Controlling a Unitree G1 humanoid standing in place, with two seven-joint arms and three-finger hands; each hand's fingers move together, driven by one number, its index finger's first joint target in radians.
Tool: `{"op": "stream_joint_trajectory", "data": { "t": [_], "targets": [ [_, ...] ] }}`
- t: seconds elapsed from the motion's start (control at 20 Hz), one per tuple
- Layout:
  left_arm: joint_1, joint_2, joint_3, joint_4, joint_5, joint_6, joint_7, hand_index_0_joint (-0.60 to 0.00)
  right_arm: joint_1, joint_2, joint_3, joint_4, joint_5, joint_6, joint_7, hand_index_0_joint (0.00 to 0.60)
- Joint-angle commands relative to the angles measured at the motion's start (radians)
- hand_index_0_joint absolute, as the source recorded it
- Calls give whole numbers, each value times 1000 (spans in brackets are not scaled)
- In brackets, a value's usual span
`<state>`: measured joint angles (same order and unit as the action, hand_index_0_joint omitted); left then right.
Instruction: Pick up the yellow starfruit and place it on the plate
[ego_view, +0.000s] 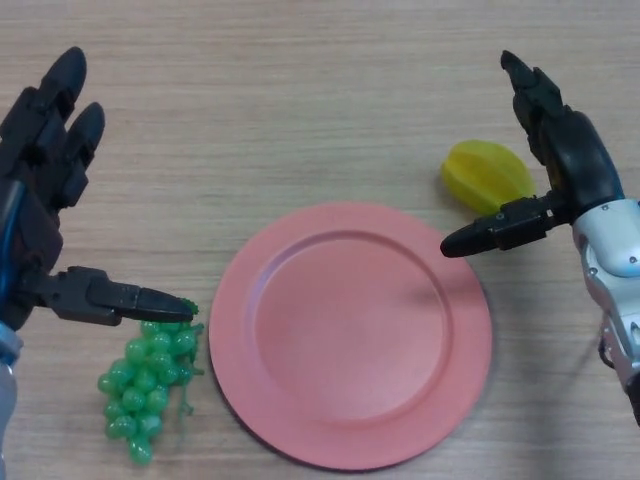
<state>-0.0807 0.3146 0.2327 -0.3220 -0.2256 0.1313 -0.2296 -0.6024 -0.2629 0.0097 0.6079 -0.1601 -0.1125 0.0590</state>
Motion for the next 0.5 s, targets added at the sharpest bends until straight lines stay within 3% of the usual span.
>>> {"op": "stream_joint_trajectory", "data": {
  "t": [0.05, 0.35, 0.5],
  "targets": [
    [-25, 46, 70, -35, -23, -163, 13, 0, -102, -41, -78, -3, 63, -172, -50, 0],
    [-20, 54, 82, -27, -17, -167, 3, 0, -202, -56, -76, 274, 60, -315, -105, 0],
    [-17, 55, 87, -14, -15, -175, 1, 0, -263, -72, -47, 426, -45, -367, -190, 0]
  ]
}}
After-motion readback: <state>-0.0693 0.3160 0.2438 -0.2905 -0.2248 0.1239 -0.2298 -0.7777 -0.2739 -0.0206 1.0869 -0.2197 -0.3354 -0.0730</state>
